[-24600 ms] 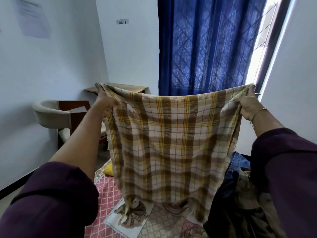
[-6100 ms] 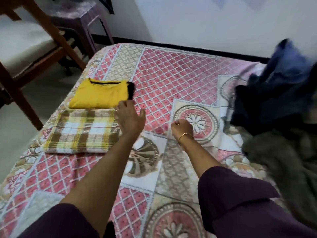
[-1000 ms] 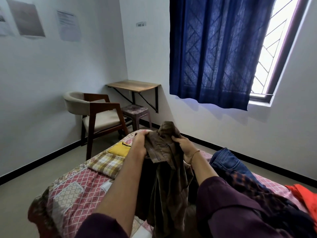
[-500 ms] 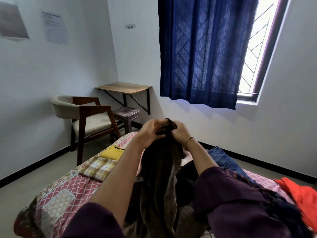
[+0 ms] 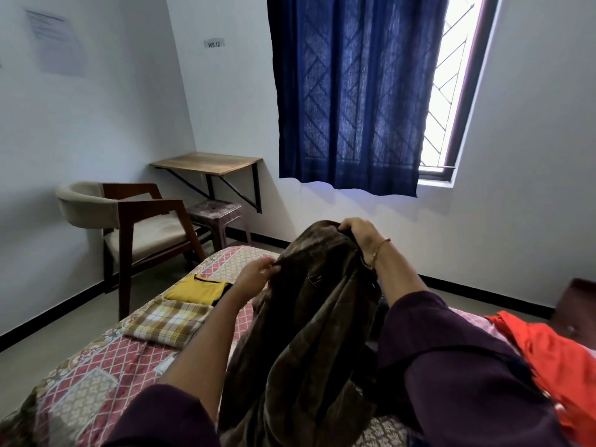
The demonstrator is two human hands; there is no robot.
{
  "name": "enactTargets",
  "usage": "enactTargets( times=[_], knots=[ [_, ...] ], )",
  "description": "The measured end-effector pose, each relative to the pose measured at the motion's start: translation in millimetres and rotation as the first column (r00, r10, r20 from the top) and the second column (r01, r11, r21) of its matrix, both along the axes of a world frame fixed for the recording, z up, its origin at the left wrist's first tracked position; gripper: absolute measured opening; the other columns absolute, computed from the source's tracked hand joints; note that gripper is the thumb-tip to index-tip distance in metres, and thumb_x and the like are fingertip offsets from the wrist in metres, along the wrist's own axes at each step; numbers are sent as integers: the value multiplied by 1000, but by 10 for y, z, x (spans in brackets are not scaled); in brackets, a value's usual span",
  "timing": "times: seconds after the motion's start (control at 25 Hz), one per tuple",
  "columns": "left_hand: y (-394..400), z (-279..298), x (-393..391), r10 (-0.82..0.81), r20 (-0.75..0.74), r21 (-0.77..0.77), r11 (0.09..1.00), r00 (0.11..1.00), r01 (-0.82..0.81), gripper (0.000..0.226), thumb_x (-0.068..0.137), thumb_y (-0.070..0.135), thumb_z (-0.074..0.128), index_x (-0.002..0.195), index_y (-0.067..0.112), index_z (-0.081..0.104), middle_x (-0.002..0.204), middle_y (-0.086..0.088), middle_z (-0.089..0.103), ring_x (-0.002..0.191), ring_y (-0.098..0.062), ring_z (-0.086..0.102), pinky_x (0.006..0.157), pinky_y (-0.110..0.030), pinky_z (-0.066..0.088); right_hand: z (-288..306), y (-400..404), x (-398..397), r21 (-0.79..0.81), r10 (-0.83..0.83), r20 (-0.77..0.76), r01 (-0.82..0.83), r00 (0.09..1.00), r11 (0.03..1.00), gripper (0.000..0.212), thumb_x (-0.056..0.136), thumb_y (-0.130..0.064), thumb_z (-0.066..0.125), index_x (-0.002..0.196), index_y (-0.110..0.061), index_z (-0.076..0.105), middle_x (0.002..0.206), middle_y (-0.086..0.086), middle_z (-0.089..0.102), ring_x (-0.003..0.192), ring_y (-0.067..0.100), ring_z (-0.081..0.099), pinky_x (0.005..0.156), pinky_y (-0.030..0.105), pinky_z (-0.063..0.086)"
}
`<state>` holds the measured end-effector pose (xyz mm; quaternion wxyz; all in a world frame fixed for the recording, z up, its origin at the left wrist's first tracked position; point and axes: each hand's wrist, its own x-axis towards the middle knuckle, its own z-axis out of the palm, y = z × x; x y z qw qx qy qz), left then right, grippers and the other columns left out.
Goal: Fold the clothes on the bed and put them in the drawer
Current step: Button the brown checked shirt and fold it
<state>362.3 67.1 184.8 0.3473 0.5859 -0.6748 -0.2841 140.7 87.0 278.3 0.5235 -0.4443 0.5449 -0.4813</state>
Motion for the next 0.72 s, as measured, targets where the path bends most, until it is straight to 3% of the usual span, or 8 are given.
enactTargets(
  times=[0.08, 0.16, 0.24, 0.36, 0.44, 0.48, 0.6, 0.72],
  knots=[
    [-18, 30, -35, -121, -112, 102, 986, 986, 133, 20, 97, 11, 49, 80, 19, 59, 84, -4, 57, 83, -17, 51, 72, -22, 39, -29, -32, -179, 15, -51, -53, 52, 997, 999, 24, 86, -9, 44, 62, -10, 47, 64, 6, 47, 60, 19, 44, 55, 27, 37],
    [-69, 62, -81, -122, -66, 94, 987, 990, 128, 17, 98, 18, 47, 85, 17, 59, 91, -5, 59, 90, -20, 53, 79, -30, 39, -97, -92, -376, 32, -65, -179, 72, 982, 997, 26, 88, -8, 43, 63, -9, 47, 66, 8, 47, 60, 19, 44, 54, 28, 38],
    [-114, 112, -103, -78, 115, -26, 996, 990, 82, 16, 97, 24, 50, 100, 12, 59, 99, -8, 61, 95, -24, 55, 82, -33, 40, -199, -145, -584, 86, -2, -381, 37, 925, 996, 26, 89, -6, 43, 64, -9, 51, 68, 8, 50, 61, 20, 47, 57, 29, 41],
    [-145, 229, -101, -40, 365, -240, 961, 930, 135, 34, 88, 34, 62, 112, 10, 55, 97, -9, 60, 89, -24, 54, 79, -36, 44, -343, -168, -796, 182, 130, -653, -13, 746, 983, 30, 92, -3, 42, 69, -4, 61, 77, 12, 60, 68, 24, 56, 66, 34, 47],
    [-178, 316, -98, -10, 478, -363, 908, 878, 208, 44, 81, 35, 70, 111, 6, 56, 100, -12, 57, 90, -26, 53, 80, -38, 45, -466, -120, -864, 243, 222, -822, -29, 525, 970, 31, 98, -21, 45, 94, 2, 66, 101, 16, 64, 86, 28, 58, 72, 33, 44],
    [-205, 336, -89, 26, 515, -416, 882, 857, 223, 44, 79, 32, 73, 109, 3, 58, 101, -15, 54, 91, -29, 52, 80, -40, 45, -532, -77, -886, 272, 246, -839, -18, 486, 962, 37, 97, -32, 48, 104, 0, 63, 106, 13, 61, 90, 24, 56, 66, 29, 43],
    [-307, 399, -47, 192, 595, -559, 796, 781, 230, 32, 77, 21, 75, 98, -1, 63, 100, -23, 51, 90, -38, 53, 76, -48, 50, -665, 34, -927, 317, 288, -817, -28, 499, 948, 48, 95, -45, 46, 111, -3, 63, 98, 2, 52, 84, 16, 50, 61, 20, 38],
    [-369, 454, 12, 306, 620, -565, 814, 723, 139, 26, 86, 22, 64, 96, -2, 64, 100, -22, 57, 95, -39, 54, 80, -48, 47, -696, 29, -971, 243, 192, -758, -3, 623, 970, 35, 94, -36, 52, 76, -7, 61, 73, 1, 51, 58, 8, 43, 42, 10, 35]
  ],
)
